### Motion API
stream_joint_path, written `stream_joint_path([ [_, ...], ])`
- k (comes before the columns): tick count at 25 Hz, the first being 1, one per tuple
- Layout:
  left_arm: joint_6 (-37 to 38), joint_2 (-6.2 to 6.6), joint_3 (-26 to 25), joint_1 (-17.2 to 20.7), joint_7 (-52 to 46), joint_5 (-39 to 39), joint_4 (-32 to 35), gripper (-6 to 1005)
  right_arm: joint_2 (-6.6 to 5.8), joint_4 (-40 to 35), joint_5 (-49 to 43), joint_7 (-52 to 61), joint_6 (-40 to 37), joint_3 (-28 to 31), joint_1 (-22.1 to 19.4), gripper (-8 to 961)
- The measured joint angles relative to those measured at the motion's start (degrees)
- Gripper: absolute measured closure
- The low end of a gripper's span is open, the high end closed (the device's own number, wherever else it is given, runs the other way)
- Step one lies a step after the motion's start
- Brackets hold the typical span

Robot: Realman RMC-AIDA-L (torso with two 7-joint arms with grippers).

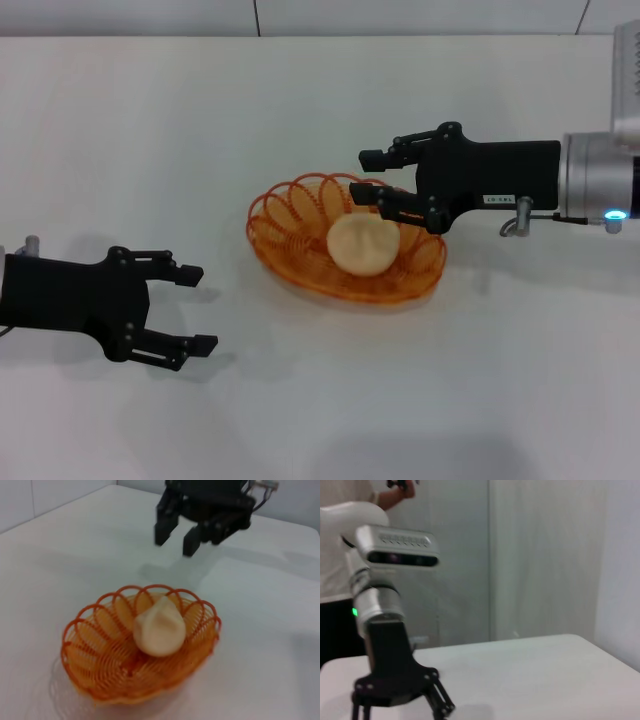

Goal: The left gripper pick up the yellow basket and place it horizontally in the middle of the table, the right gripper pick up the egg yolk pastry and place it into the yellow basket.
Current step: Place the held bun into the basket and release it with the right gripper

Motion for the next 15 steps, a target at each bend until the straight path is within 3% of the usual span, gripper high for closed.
stream_joint_path([
  [6,-0.3,0.02,-0.1,-0.1,0.2,0.0,0.0,120,-0.20,0.4,0.1,-0.1,0.3,0.0,-0.4,662],
  [15,-0.6,0.01,-0.3,-0.5,0.6,0.0,0.0,120,-1.58,0.4,-1.5,-1.9,-7.0,2.5,-3.3,303],
])
